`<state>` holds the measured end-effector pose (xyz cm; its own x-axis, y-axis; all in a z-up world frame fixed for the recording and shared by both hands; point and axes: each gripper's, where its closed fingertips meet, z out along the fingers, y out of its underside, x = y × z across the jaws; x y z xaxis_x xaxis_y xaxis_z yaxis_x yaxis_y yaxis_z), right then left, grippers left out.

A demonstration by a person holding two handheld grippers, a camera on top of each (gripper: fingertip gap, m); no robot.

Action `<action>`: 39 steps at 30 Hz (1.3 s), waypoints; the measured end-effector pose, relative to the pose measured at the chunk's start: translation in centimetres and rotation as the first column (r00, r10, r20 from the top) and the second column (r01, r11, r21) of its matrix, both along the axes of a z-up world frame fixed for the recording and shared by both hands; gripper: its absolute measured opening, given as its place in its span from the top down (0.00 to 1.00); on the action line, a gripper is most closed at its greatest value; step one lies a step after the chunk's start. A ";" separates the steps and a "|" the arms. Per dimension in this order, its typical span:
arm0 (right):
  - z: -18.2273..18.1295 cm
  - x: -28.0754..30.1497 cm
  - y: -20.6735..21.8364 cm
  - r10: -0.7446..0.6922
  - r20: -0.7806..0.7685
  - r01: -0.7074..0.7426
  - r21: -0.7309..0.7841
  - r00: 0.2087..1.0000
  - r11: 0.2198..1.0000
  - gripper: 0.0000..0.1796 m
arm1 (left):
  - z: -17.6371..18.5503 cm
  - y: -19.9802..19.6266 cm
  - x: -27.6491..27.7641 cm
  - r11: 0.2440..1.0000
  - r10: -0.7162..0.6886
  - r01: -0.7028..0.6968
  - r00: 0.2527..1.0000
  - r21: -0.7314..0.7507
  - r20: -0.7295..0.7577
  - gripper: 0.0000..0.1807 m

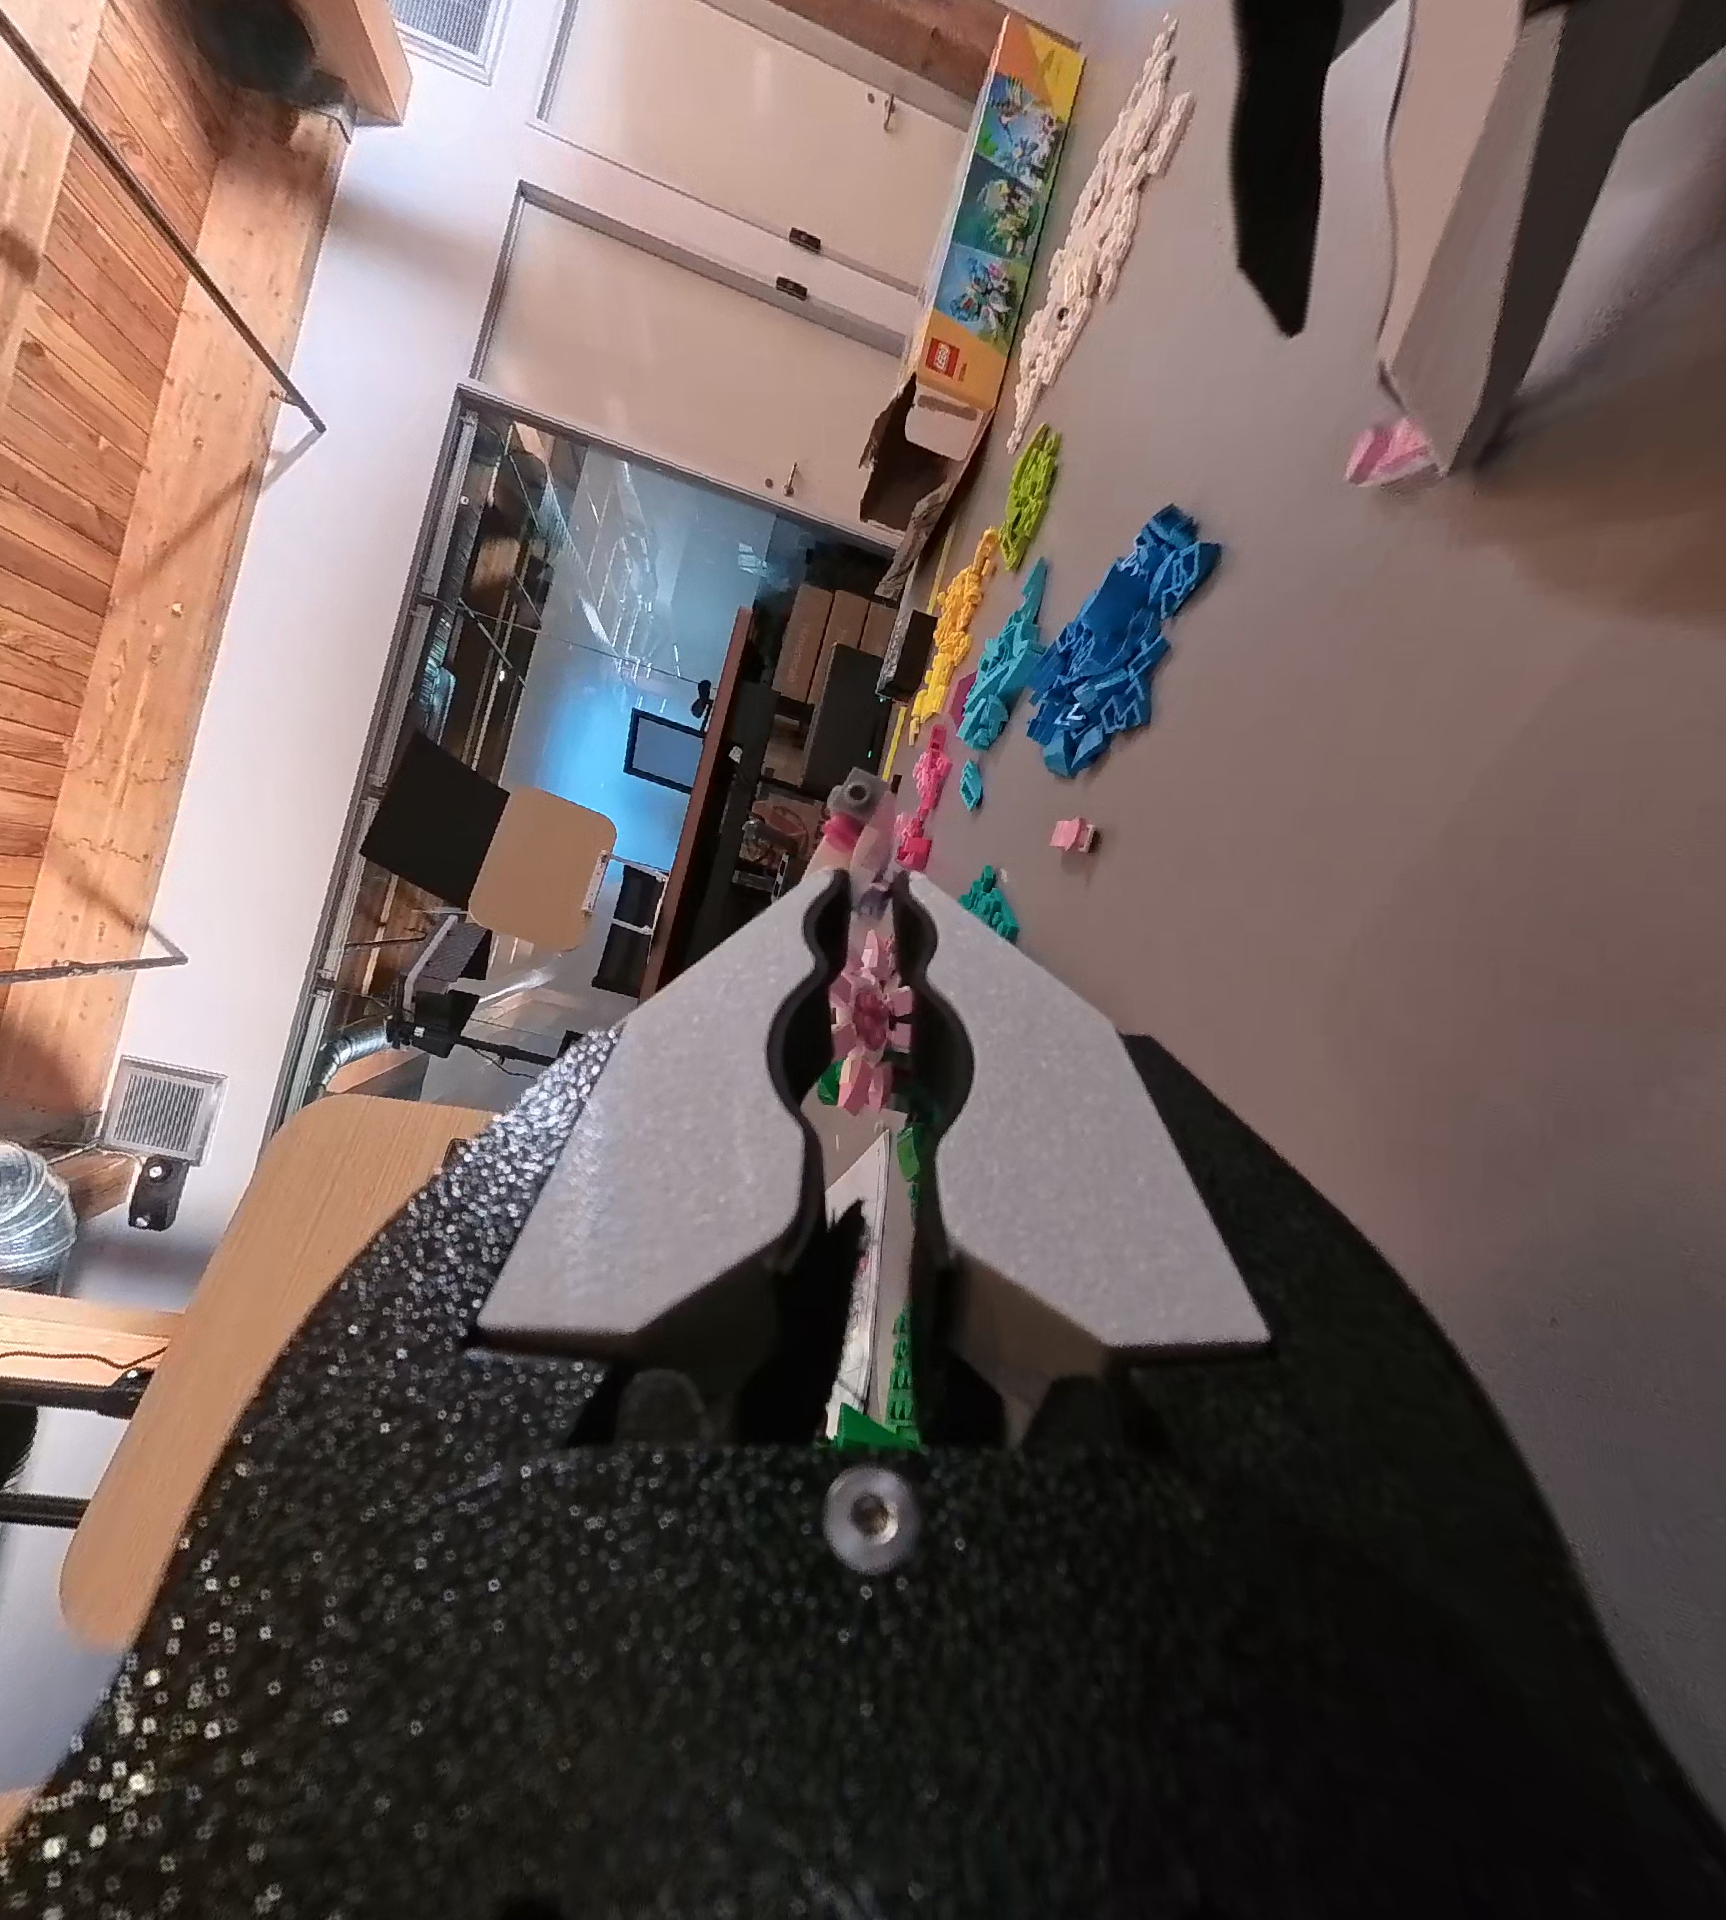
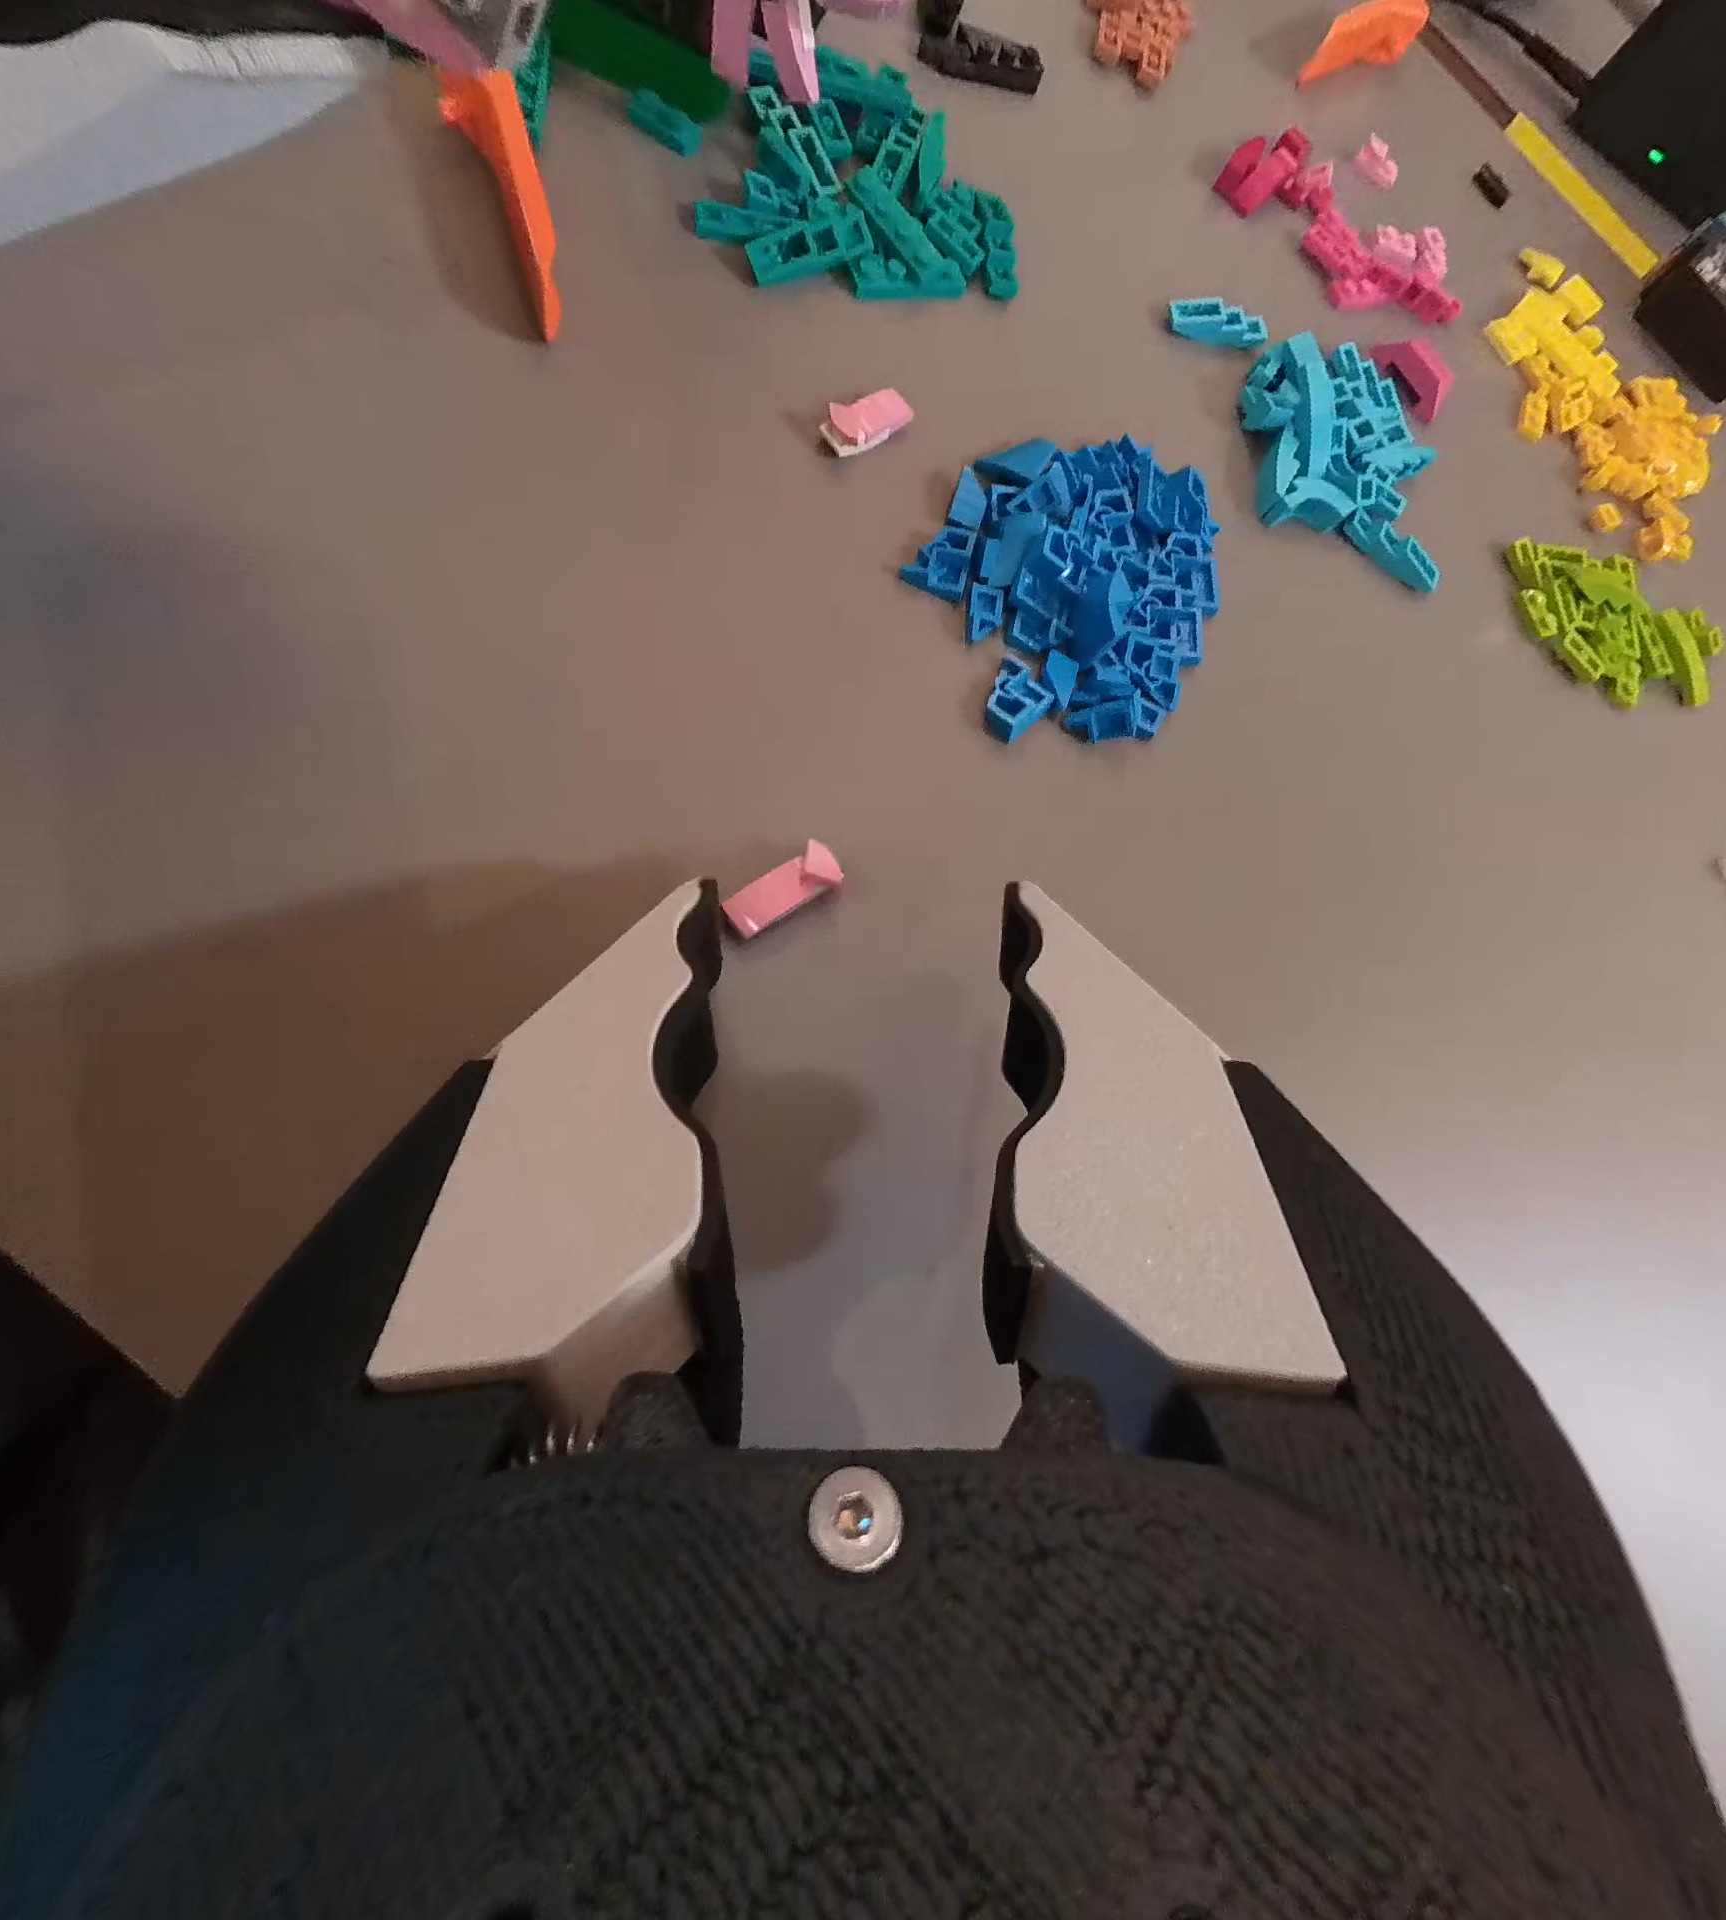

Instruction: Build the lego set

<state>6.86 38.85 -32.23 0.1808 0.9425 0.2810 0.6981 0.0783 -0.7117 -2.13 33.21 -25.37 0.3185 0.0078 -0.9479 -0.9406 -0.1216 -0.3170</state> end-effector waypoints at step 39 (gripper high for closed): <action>0.8 -1.4 -0.8 0.117 -0.048 -0.124 -0.166 0.992 0.978 0.96 | -0.3 0.1 0.4 1.000 -0.014 0.014 1.000 -0.016 -0.015 0.97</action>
<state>5.50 38.04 -31.45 0.0702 0.9912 0.1118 0.6633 0.0373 -0.7474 -1.71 33.26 -25.65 0.3045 -0.0114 -0.9525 -0.9468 -0.1131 -0.3013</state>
